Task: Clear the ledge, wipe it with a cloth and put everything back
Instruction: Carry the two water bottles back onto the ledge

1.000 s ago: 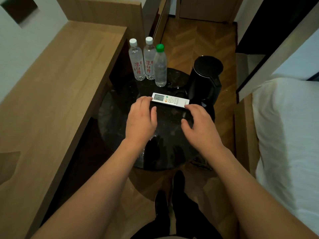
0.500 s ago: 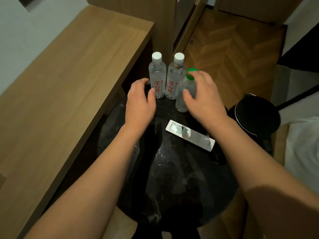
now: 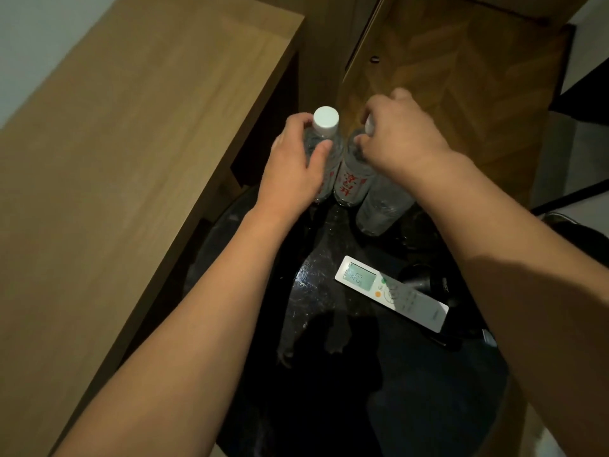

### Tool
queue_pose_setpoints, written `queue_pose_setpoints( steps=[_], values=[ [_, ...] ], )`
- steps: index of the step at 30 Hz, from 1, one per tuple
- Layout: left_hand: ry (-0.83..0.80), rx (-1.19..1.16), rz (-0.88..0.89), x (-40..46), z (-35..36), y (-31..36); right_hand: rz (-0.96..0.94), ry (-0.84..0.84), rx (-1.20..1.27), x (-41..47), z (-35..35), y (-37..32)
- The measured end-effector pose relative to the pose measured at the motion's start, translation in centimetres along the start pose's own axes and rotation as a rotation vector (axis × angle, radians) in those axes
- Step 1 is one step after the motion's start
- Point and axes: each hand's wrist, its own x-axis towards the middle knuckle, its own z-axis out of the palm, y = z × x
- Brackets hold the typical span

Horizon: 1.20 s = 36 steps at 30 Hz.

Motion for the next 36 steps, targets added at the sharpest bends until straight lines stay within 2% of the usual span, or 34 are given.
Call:
queue_pose_setpoints(
  steps=[5, 8, 16, 24, 28, 36],
  values=[
    [-0.097, 0.067, 0.034, 0.5, -0.7, 0.9, 0.044, -0.018, -0.013, -0.2, -0.7, -0.5],
    [-0.089, 0.082, 0.021, 0.2, -1.1, 1.0, 0.051, -0.029, -0.025, -1.0, -0.9, -0.7],
    [0.169, -0.087, -0.085, -5.2, -5.2, 0.6, -0.095, 0.033, -0.011, -5.0, -2.2, -3.6],
    [0.376, -0.079, -0.209, -13.1, -10.7, 0.7, -0.361, 0.160, 0.057, -11.6, -2.7, -9.2],
    [0.461, -0.054, -0.294, -17.8, -12.8, 1.3, -0.404, 0.080, 0.165, -14.5, -1.7, -11.1],
    [0.696, 0.027, -0.467, -29.5, -16.5, 2.3, -0.665, -0.152, 0.188, -21.2, 1.1, -16.1]
  ],
)
